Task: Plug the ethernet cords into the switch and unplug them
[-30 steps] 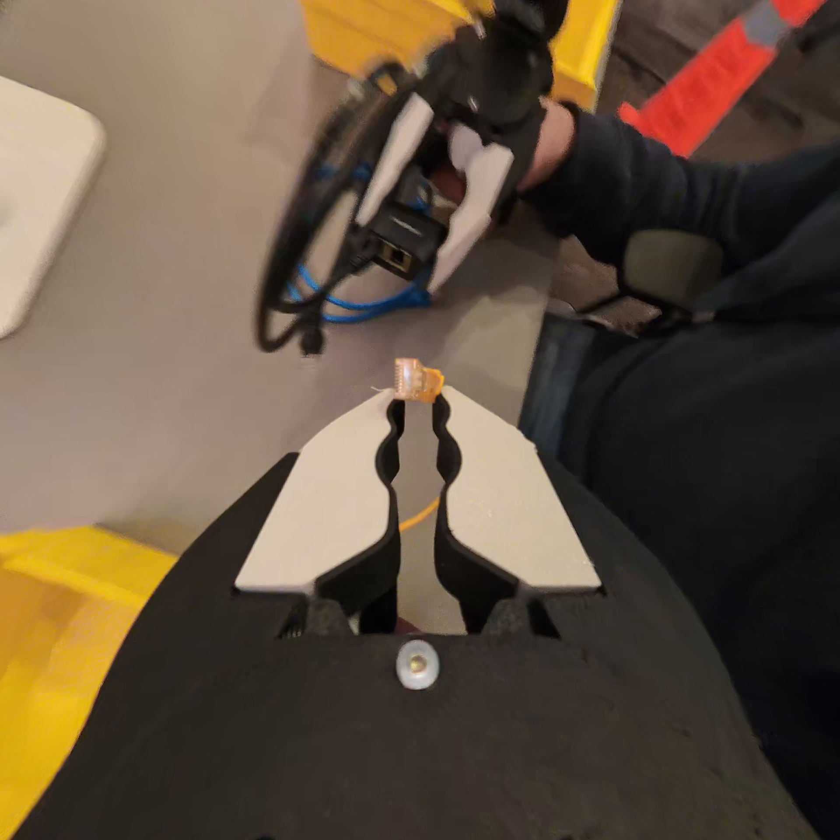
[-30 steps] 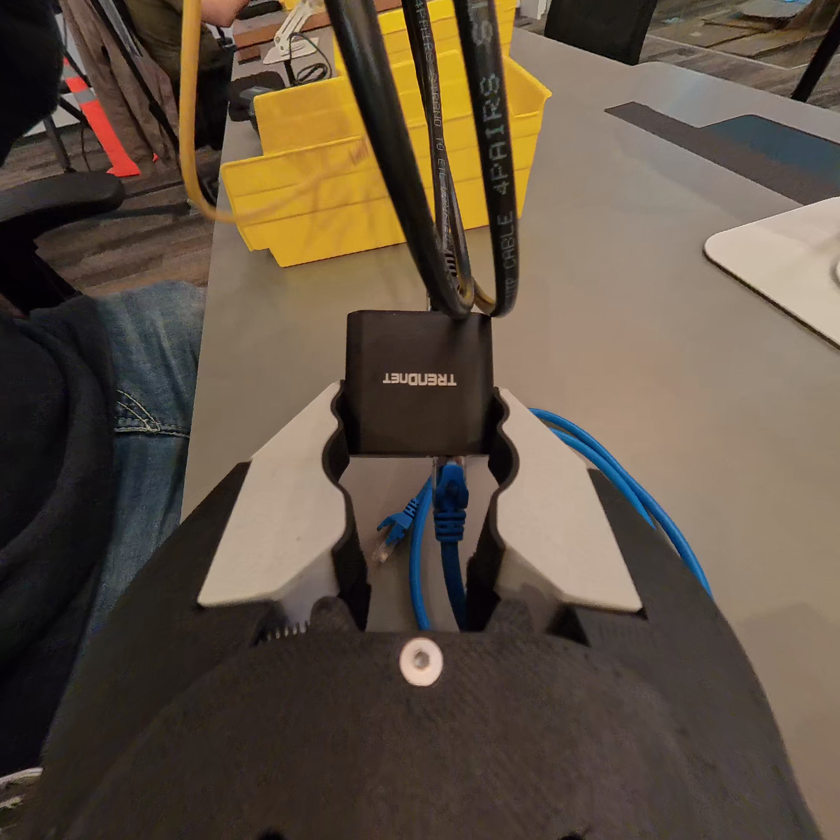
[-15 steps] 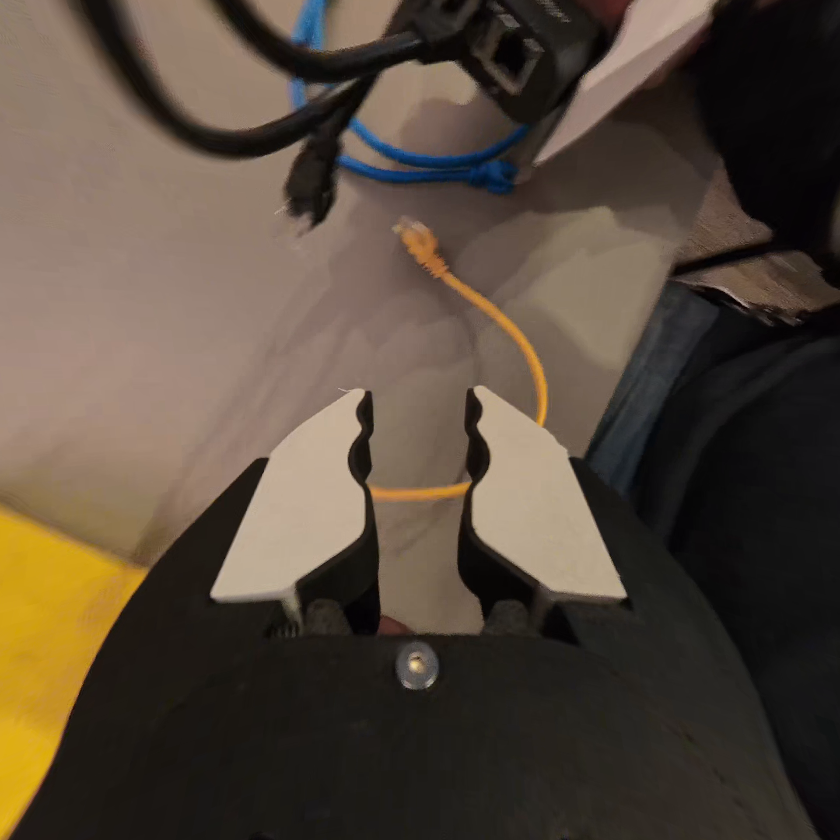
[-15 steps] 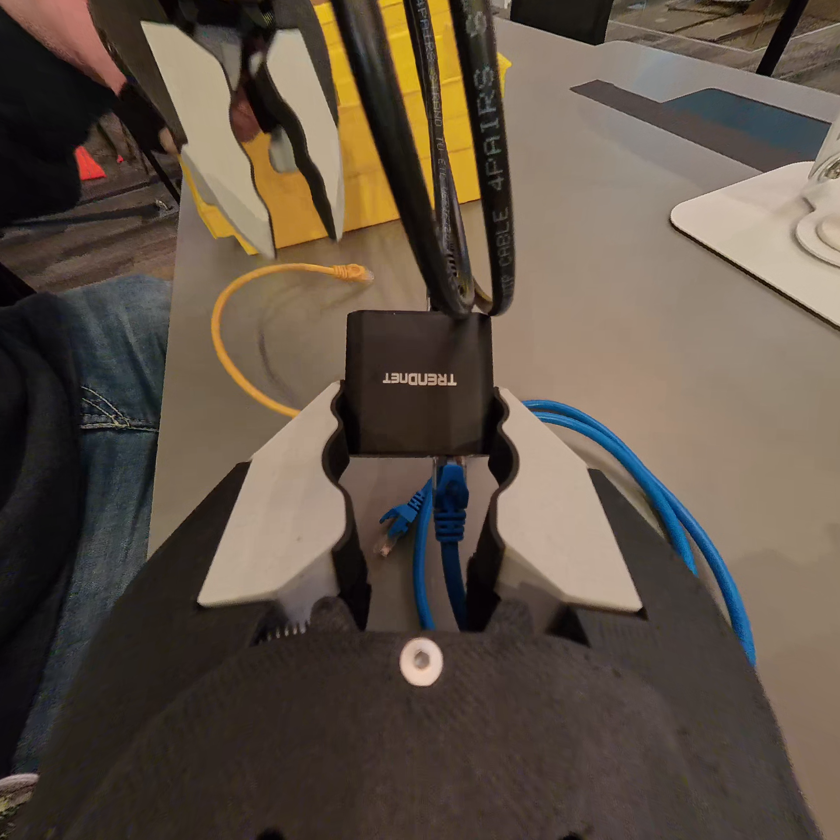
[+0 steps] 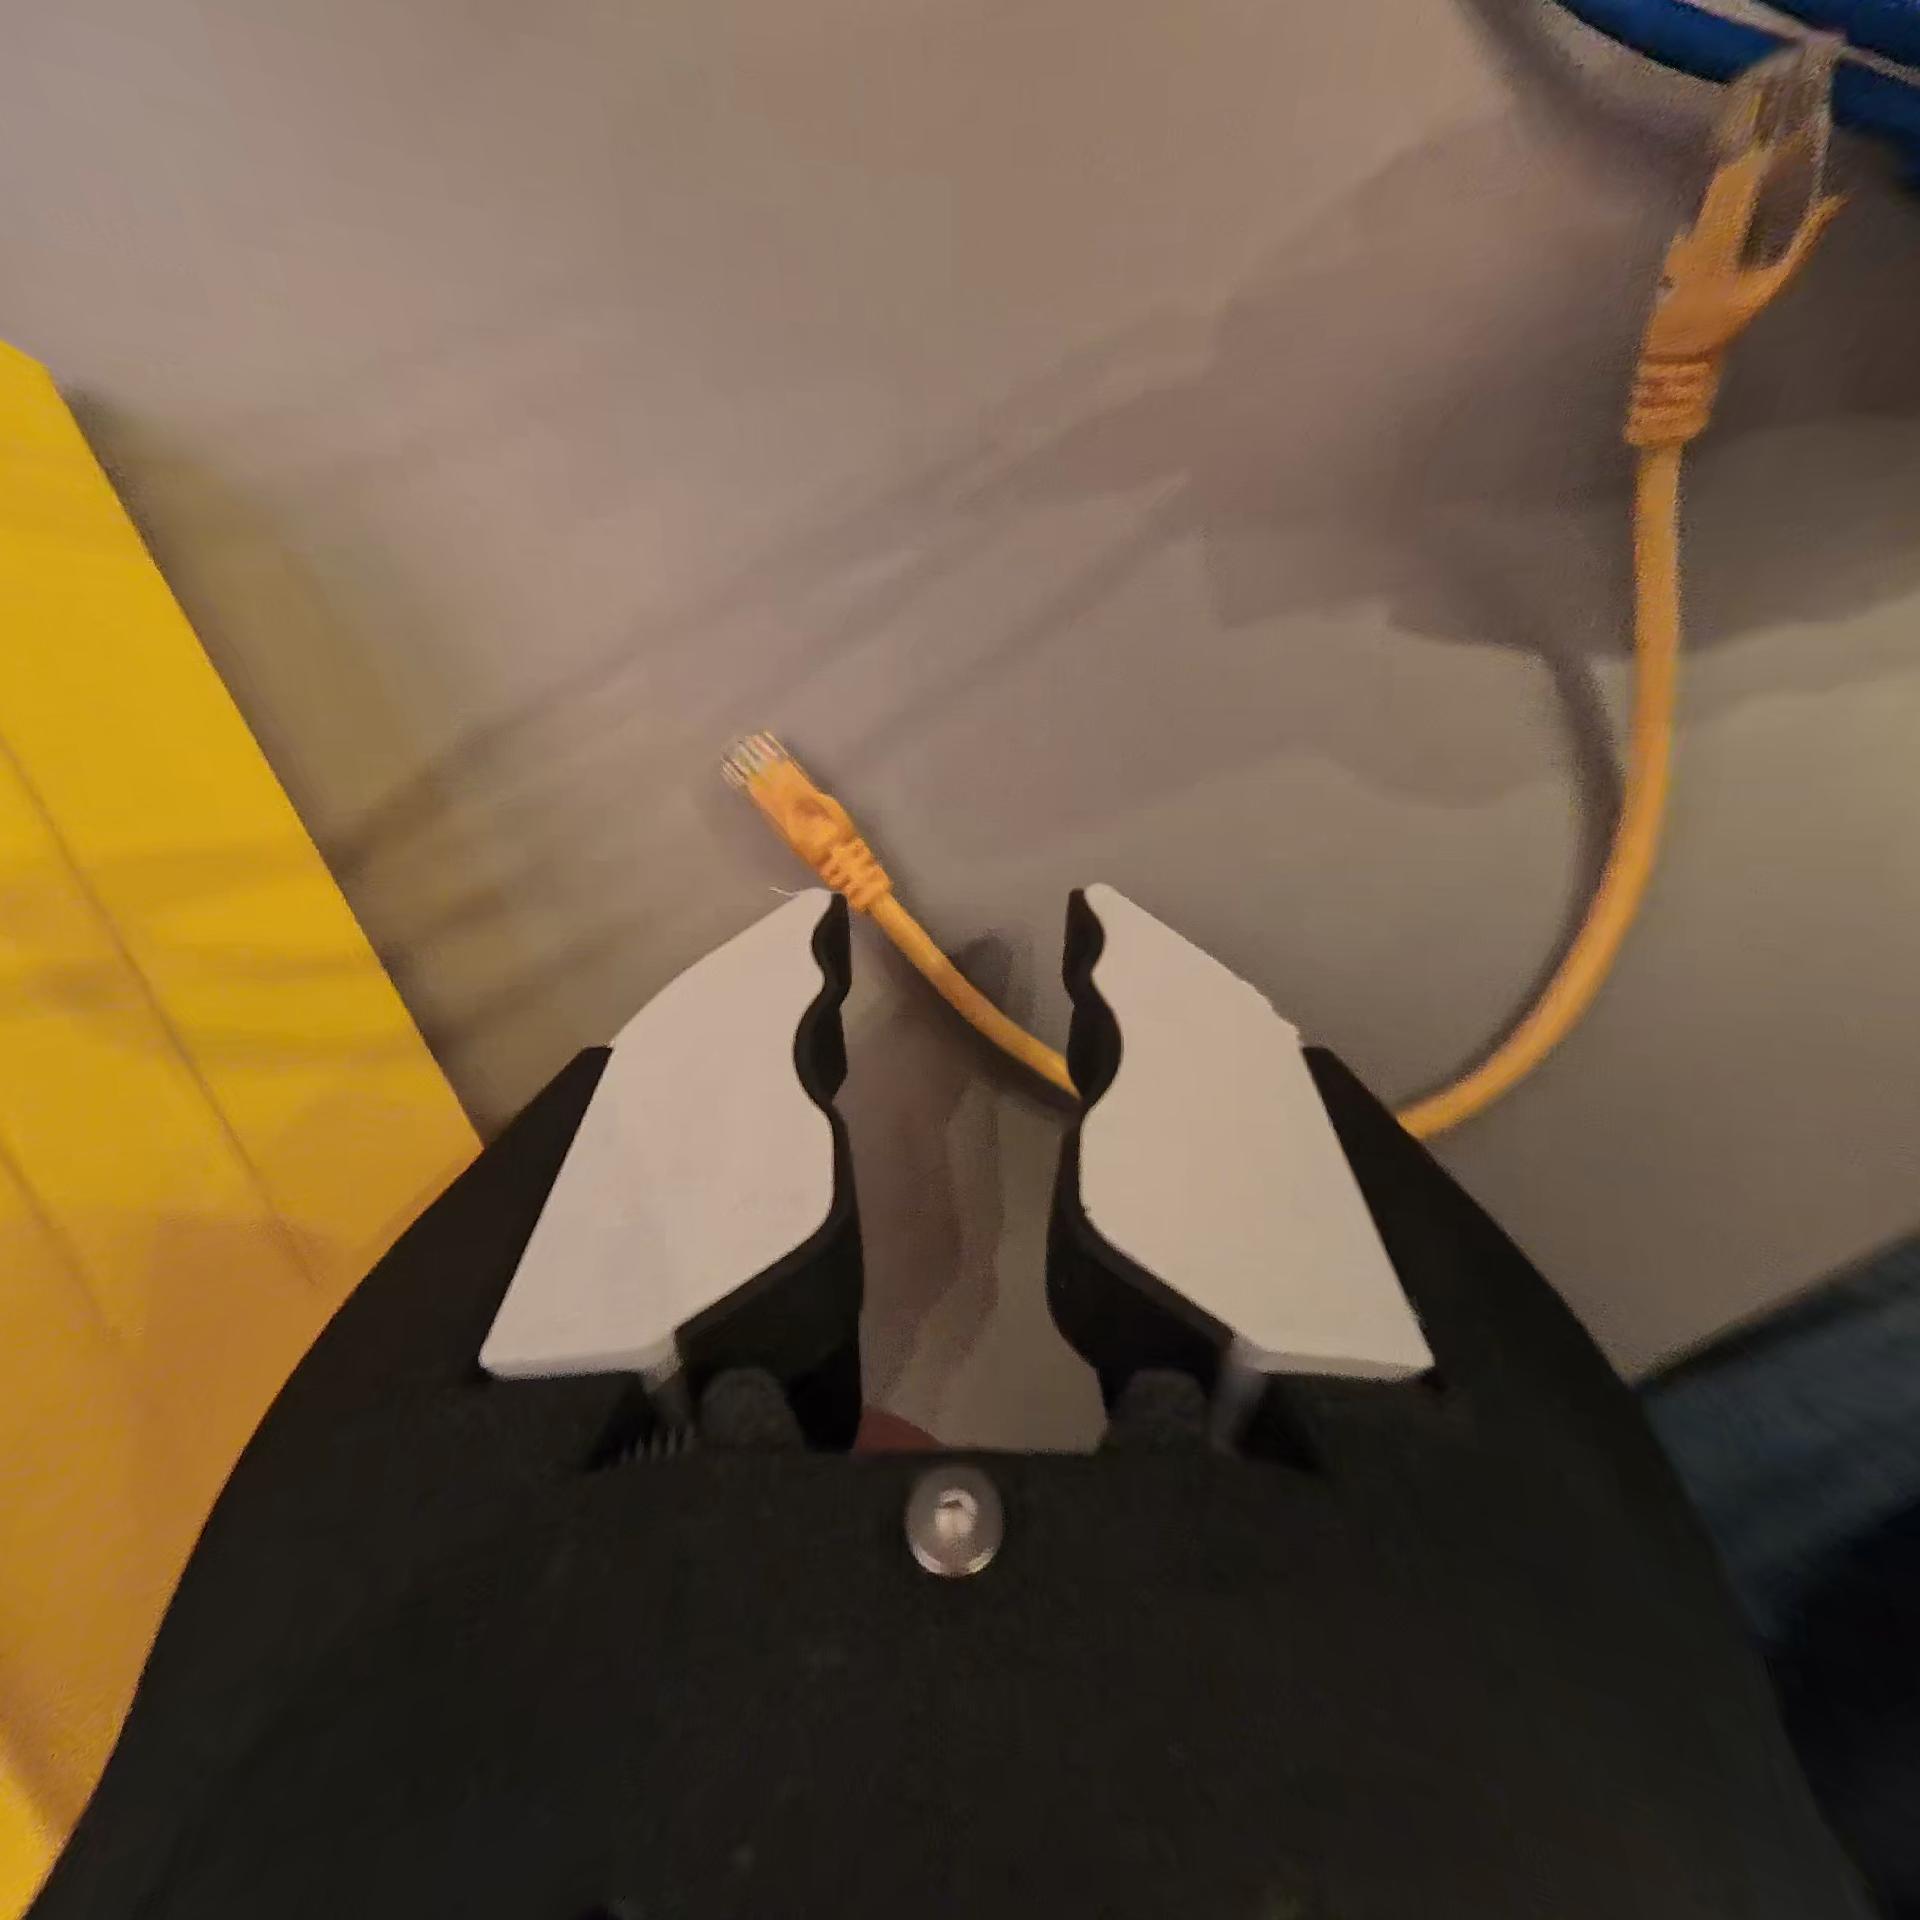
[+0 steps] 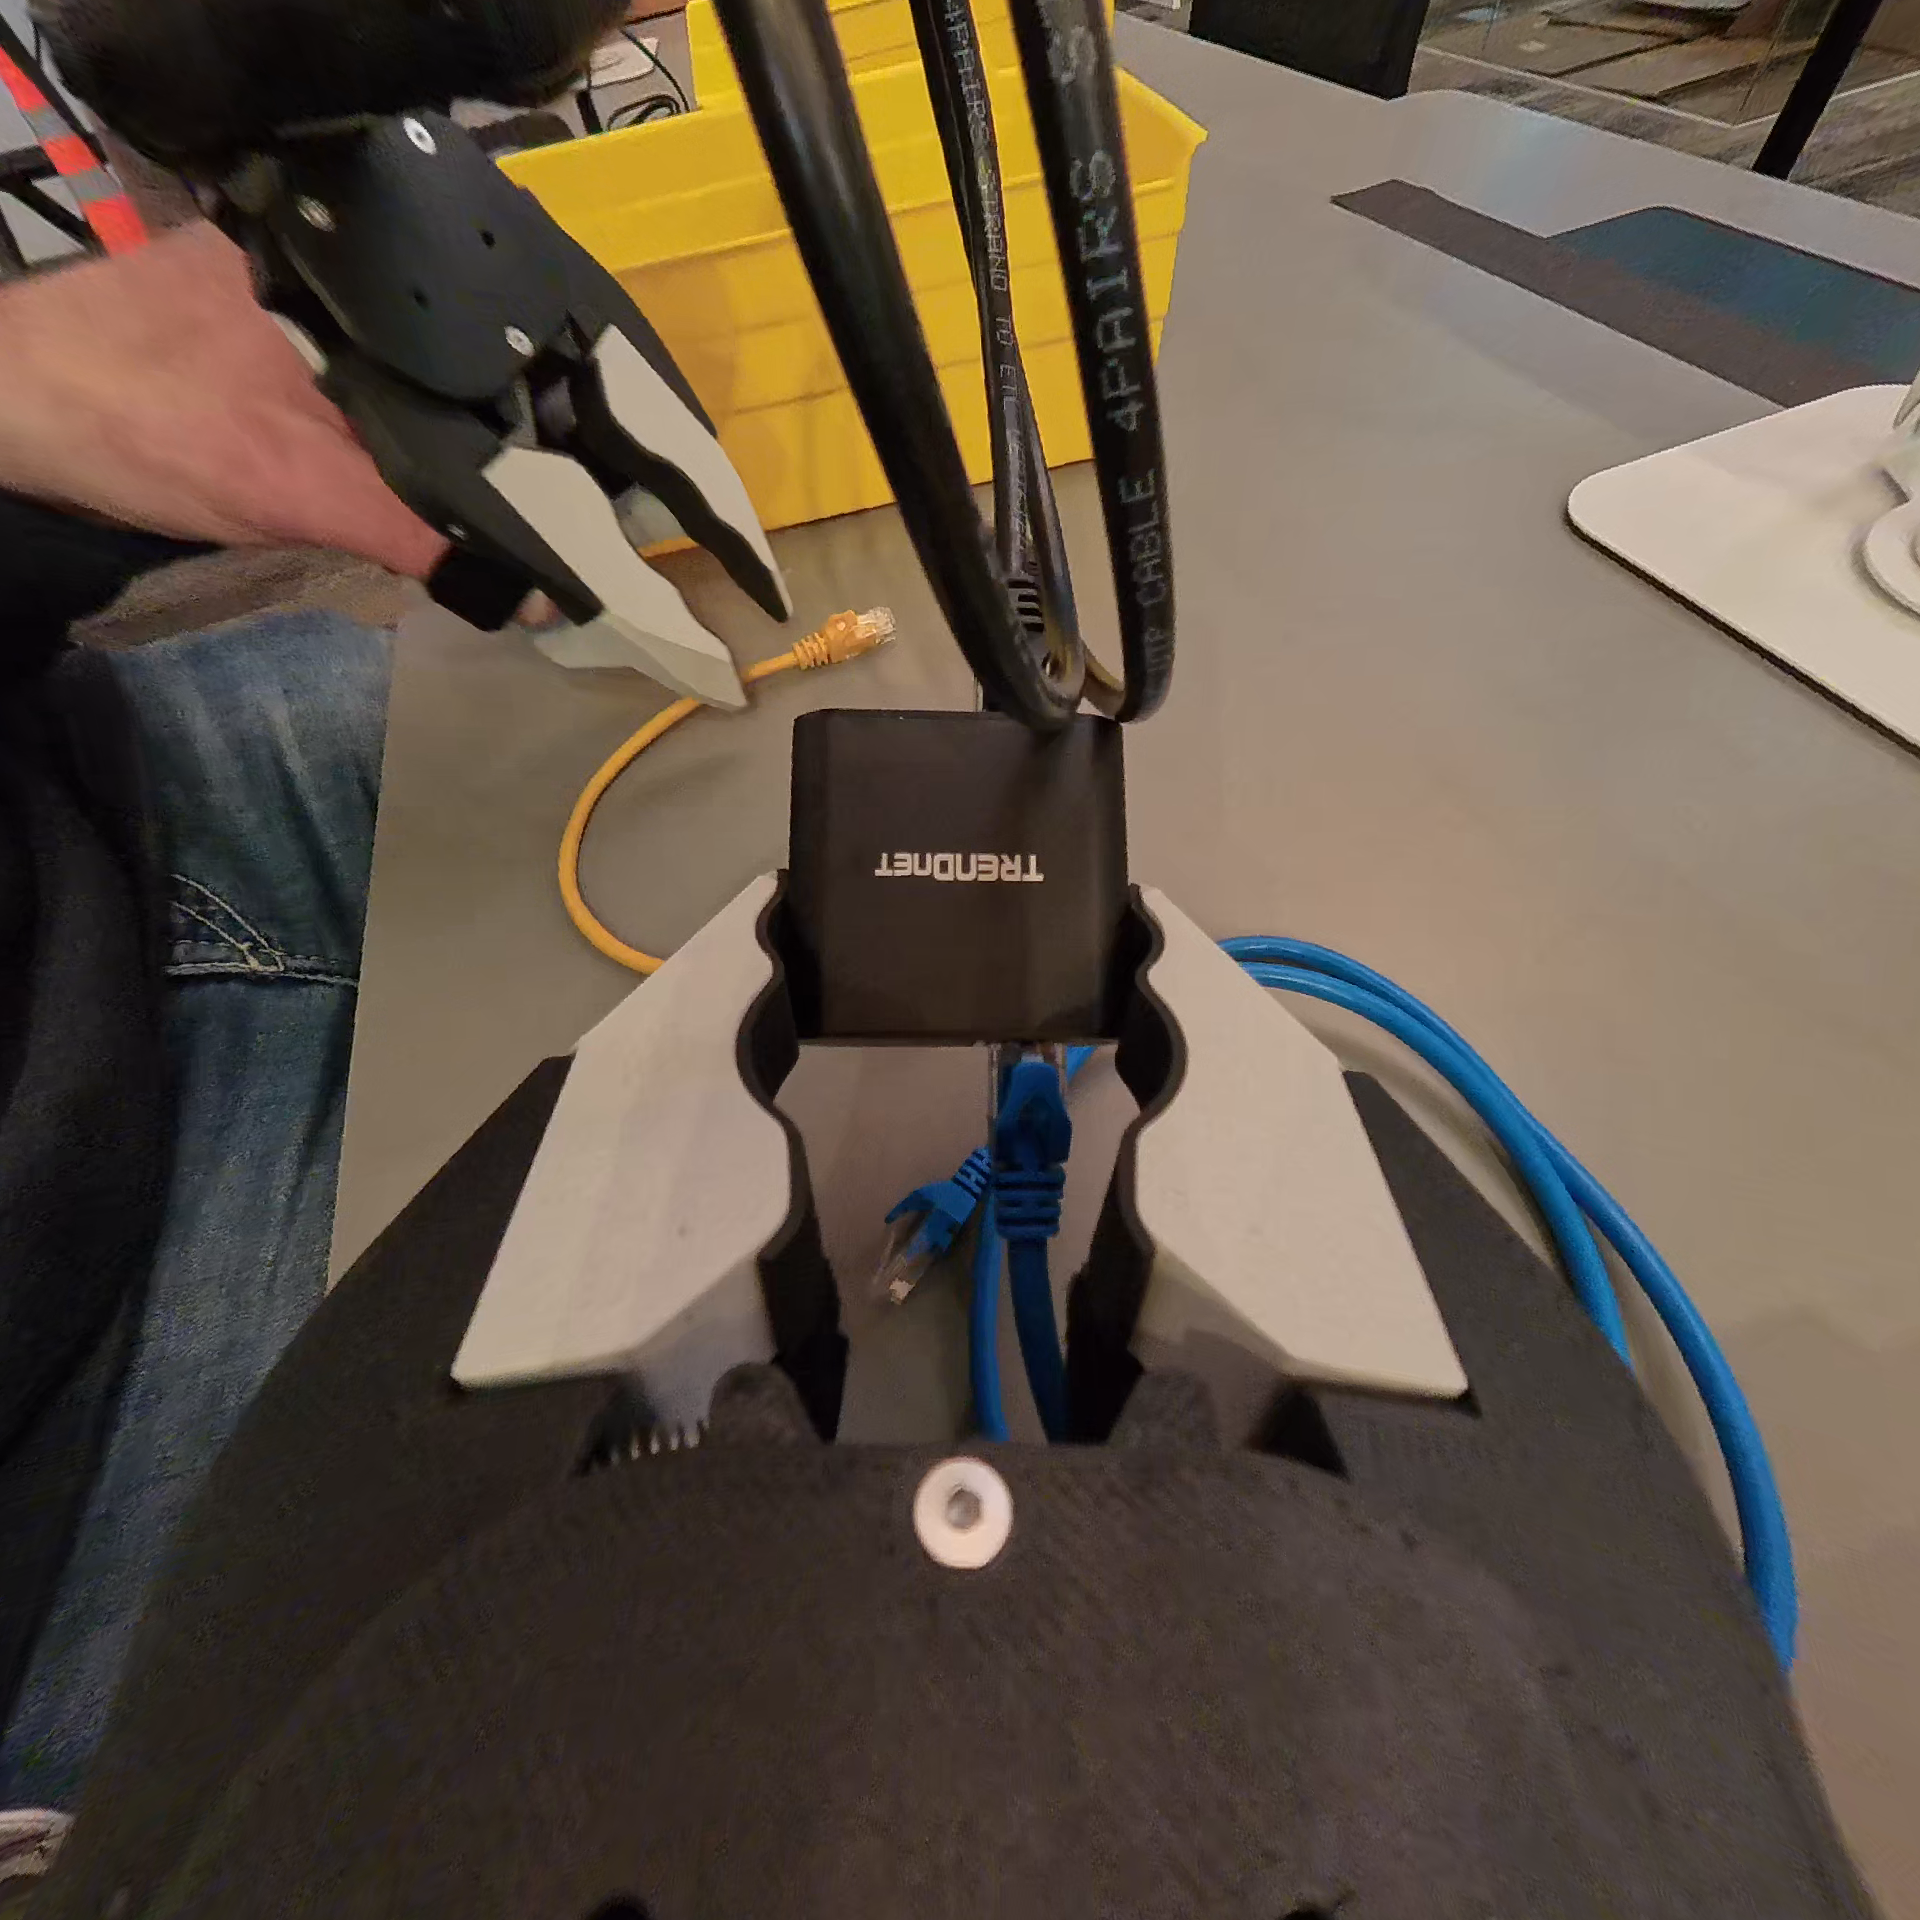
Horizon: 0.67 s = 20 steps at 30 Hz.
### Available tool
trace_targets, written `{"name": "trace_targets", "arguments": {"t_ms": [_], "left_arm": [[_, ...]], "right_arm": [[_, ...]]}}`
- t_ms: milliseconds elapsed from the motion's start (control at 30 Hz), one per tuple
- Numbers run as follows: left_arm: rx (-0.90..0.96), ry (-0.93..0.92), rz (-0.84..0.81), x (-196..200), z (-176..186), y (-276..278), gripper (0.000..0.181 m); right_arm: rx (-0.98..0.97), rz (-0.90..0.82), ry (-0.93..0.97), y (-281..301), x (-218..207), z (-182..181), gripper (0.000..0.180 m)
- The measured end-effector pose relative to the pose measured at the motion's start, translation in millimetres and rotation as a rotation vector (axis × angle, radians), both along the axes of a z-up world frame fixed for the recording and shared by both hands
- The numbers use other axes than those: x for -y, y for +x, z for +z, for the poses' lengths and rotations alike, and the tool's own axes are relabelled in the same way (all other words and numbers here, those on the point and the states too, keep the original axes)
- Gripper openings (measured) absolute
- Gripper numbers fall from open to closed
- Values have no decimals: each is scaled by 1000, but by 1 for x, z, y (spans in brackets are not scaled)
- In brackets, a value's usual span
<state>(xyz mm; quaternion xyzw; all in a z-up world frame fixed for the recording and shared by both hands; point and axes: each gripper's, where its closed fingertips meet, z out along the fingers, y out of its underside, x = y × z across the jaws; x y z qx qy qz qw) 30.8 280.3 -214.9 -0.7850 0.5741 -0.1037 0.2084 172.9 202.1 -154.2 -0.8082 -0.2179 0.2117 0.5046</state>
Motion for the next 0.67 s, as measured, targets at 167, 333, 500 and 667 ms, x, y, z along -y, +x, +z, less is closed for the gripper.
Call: {"name": "trace_targets", "arguments": {"t_ms": [167,333,500,667], "left_arm": [[-40,115,16,-19,-13,0,23],[-7,176,39,-29,-8,3,17],[-30,209,-3,-30,-14,7,12],[-18,205,-13,-36,-14,10,10]], "right_arm": [[-6,1,6,0,2,0,60],[-7,5,10,-1,1,0,60],[-7,6,11,-1,1,0,60],[-4,5,12,-2,0,1,60]]}}
